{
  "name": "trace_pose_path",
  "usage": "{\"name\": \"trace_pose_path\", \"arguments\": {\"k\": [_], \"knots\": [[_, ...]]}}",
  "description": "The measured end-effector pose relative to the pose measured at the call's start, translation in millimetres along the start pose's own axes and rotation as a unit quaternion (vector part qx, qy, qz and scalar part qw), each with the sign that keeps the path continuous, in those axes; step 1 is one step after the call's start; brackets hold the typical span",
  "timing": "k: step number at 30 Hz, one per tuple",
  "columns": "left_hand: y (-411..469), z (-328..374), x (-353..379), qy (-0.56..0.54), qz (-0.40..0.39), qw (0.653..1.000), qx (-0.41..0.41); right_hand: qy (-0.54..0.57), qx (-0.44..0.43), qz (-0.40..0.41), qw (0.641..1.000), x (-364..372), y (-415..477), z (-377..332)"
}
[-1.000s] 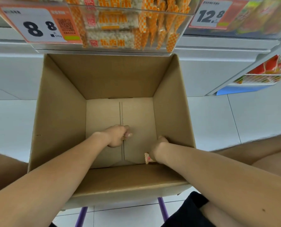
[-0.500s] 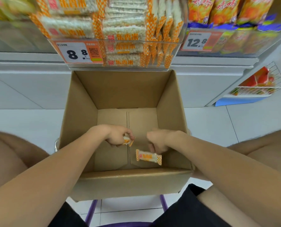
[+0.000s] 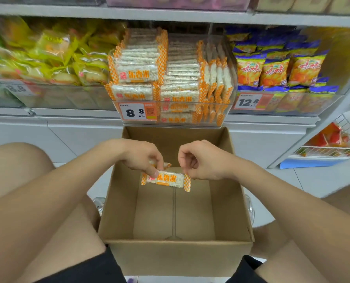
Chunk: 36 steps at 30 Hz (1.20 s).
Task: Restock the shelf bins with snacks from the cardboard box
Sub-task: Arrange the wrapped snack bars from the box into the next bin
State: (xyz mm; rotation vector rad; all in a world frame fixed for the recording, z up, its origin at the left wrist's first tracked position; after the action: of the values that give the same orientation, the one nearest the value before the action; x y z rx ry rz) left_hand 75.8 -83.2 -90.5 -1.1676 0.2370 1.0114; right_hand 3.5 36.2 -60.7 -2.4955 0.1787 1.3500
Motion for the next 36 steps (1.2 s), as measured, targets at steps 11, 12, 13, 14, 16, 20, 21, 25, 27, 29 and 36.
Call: {"name": "trace_pose_path", "arguments": {"k": [11,12,13,14,16,20,21,25,27,29,36], "knots": [[-77,-2,-94,-0.432,0.239,0.865,0.088,-0.066,0.015,0.161,0.985,-100,24,-38],[-83,-6,-102,-0.465,0.257,0.842,0.093,-0.064,0.009,0.175,0.983,-112,24,-42],[-87,-9,-108,-0.486,0.266,0.826,0.1,-0.064,0.0,0.186,0.981,-121,26,-46],[-92,-11,-113,-0.499,0.27,0.816,0.108,-0.066,-0.012,0.194,0.979,-128,29,-51],[-101,-14,-123,-0.478,0.294,0.819,0.122,-0.078,-0.035,0.208,0.974,-138,36,-62],[-126,-26,-155,-0.354,0.45,0.807,0.143,-0.132,-0.048,0.223,0.965,-155,56,-76],[-131,-29,-161,-0.323,0.488,0.798,0.144,-0.138,-0.047,0.234,0.961,-160,60,-76],[-134,-34,-175,-0.172,0.56,0.802,0.118,-0.017,0.04,0.331,0.943,-183,59,-48],[-126,-33,-179,-0.123,0.569,0.804,0.117,0.015,0.09,0.359,0.929,-185,58,-32],[-117,-32,-182,-0.079,0.586,0.799,0.111,0.022,0.115,0.362,0.925,-183,57,-24],[-110,-16,-177,0.106,0.661,0.741,0.052,-0.04,0.124,0.38,0.916,-187,46,-18]]}}
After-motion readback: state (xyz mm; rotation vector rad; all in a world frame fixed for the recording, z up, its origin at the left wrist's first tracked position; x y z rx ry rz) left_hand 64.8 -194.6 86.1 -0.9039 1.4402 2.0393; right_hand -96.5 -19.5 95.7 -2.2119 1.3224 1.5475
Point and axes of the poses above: each hand's wrist, its own y-axis towards the middle knuckle, its own x-axis out of the palm, z = x × y, the point moved 9 cm from there along y, towards the middle knuckle, and after that the axes turned 7 degrees about -y, right-handed, at the moved point
